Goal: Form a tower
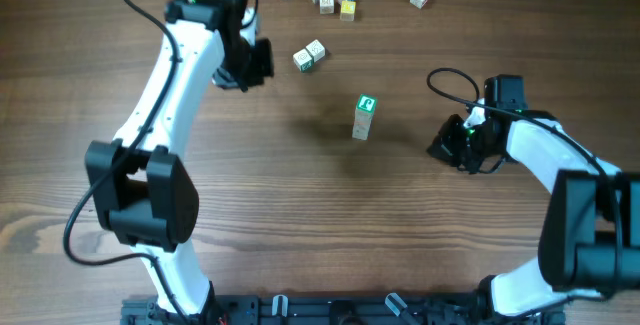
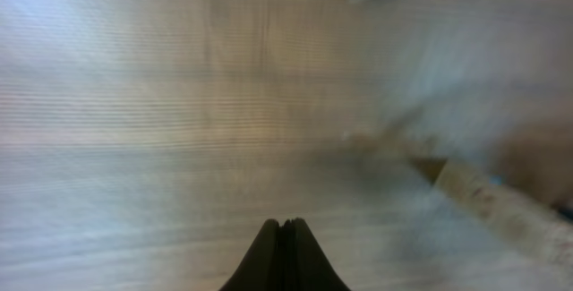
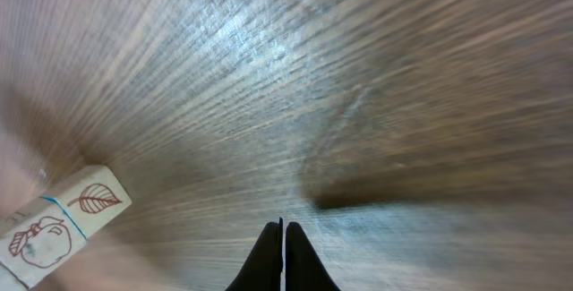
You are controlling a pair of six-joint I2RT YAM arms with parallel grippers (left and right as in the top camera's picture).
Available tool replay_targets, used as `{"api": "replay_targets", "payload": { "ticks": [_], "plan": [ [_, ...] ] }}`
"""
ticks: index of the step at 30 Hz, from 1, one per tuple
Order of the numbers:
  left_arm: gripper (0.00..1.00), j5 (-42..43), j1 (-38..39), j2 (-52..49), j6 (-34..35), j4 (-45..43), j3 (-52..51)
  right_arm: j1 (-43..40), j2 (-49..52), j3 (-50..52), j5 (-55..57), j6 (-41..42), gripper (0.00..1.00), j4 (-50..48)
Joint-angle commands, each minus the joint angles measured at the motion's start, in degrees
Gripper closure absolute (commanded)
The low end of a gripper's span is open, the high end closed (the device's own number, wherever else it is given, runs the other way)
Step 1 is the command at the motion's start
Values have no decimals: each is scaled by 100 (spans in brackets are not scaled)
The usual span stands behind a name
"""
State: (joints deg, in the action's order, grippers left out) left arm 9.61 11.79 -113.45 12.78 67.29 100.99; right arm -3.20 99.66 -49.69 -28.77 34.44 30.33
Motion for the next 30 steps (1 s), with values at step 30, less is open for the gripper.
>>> {"api": "replay_targets", "payload": {
  "ticks": [30],
  "plan": [
    [96,1762,1069,-1338,1821,-4068,-1755,861,452,-44,866,1827,82,-1014]
  ]
}}
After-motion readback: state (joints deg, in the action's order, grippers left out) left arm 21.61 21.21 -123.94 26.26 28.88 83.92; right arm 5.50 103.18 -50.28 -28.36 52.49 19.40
